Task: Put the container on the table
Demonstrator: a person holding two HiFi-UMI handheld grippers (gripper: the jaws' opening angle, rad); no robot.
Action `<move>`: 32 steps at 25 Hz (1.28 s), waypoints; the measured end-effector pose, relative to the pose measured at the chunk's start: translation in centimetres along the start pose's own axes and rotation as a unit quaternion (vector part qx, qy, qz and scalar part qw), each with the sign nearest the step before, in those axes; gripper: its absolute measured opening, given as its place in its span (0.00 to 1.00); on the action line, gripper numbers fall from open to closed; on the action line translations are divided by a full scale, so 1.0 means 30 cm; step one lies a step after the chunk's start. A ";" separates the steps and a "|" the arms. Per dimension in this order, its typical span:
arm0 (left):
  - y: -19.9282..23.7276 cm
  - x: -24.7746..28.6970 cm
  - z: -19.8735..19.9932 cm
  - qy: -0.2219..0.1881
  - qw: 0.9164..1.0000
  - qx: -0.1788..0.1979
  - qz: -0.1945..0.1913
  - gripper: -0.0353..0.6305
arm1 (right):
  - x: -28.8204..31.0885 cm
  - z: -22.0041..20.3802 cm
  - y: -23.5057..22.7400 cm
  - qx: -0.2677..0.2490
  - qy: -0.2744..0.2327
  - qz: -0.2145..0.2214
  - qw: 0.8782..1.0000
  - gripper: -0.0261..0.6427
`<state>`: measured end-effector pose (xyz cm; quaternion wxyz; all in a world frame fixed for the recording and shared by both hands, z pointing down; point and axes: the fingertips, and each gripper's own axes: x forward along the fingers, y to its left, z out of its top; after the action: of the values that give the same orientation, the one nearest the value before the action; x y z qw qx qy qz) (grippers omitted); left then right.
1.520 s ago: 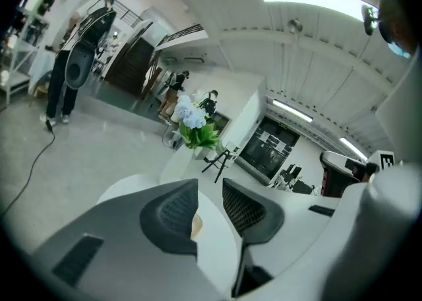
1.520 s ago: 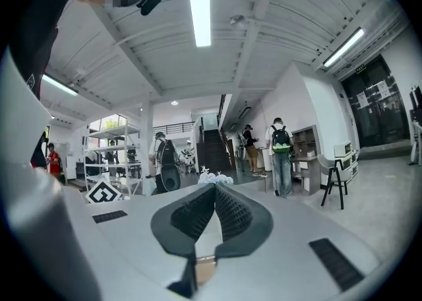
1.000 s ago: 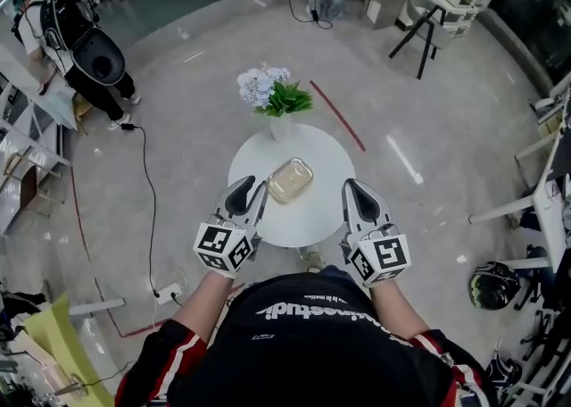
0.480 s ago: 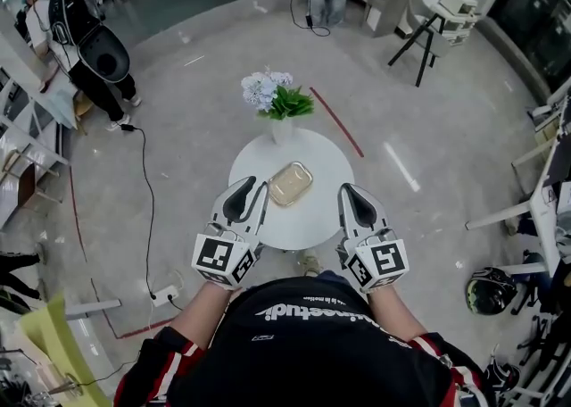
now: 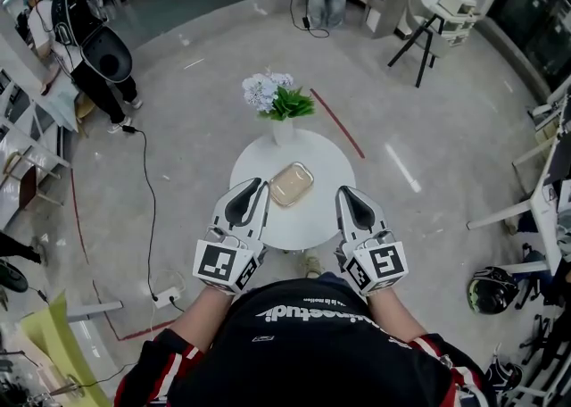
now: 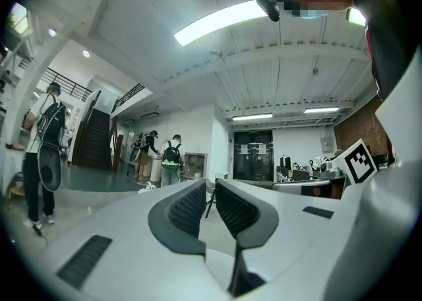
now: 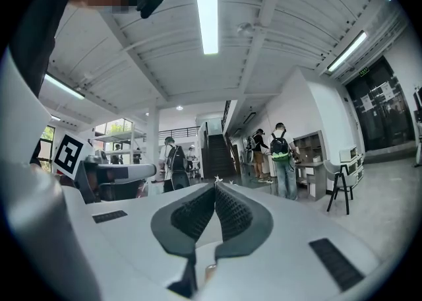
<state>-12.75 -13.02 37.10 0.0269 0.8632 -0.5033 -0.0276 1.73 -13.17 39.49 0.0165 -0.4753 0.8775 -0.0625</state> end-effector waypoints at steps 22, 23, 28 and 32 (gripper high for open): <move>-0.016 -0.026 -0.009 -0.010 1.000 -0.007 -0.004 0.09 | -0.039 0.009 0.047 -0.020 0.004 0.006 1.000 0.04; -0.015 -0.026 -0.007 -0.010 1.000 -0.007 -0.004 0.09 | -0.038 0.010 0.049 -0.020 0.003 0.007 1.000 0.04; -0.012 -0.025 -0.006 -0.010 1.000 -0.007 -0.005 0.09 | -0.033 0.013 0.054 -0.021 0.003 0.007 1.000 0.04; -0.017 -0.021 -0.009 -0.009 1.000 -0.008 -0.007 0.09 | -0.033 0.012 0.050 -0.021 0.004 0.005 1.000 0.04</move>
<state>-12.60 -12.24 37.36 0.0288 0.8663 -0.4972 -0.0391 1.05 -11.58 38.91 0.0028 -0.4711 0.8809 -0.0458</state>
